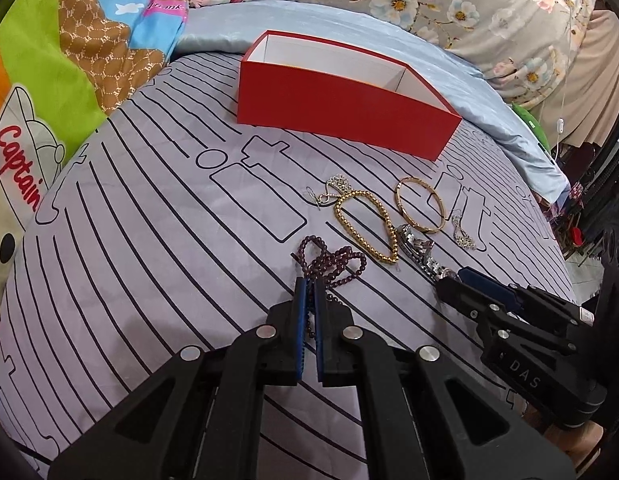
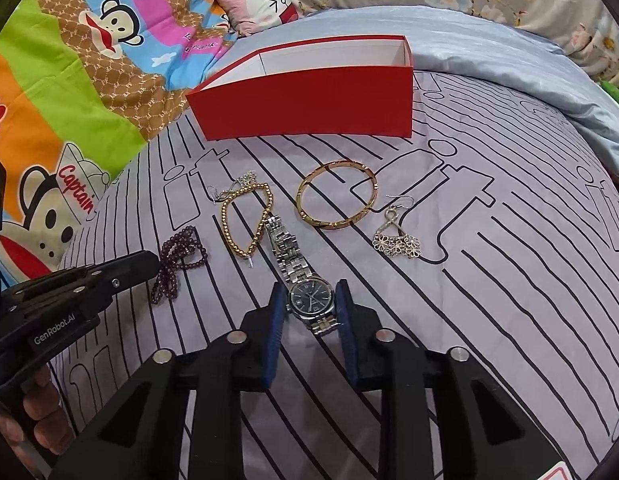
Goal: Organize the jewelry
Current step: 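Grasp the purple beaded strand with the left gripper while the right gripper grasps the silver watch, then lift the purple strand and silver watch and carry them toward the red box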
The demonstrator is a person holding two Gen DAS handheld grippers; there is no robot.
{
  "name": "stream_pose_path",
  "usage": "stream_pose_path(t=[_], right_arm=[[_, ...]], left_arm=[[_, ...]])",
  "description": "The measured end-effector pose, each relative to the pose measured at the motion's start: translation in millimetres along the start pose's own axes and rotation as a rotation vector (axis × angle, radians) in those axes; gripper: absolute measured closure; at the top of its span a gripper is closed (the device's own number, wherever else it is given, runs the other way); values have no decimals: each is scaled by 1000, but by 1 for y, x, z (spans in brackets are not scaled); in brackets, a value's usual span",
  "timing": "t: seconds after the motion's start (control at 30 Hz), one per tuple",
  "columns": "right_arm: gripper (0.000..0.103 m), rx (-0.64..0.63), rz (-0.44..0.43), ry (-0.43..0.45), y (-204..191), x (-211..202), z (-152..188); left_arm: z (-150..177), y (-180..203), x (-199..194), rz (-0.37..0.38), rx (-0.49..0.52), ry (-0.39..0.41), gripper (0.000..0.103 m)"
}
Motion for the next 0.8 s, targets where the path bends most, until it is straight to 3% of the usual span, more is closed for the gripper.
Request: stream_pose_path(t=[0.4, 0.8], right_arm=[[79, 32, -24, 53, 4, -19, -10], [79, 29, 0, 162, 20, -57, -52]], left_arm=[[-6, 2, -6, 7, -13, 13, 100], [-36, 25, -31, 46, 17, 83, 100]])
Point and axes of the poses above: each gripper's, at about its wrist camera, not at the fingertips, and x roughly the way its jaws point, y to its right, z to its underside, the point moved 8 cm from there along x, roughly the way its jaws point, and after that the axes turned 15 degrees about -x, right-handed, at the moved point
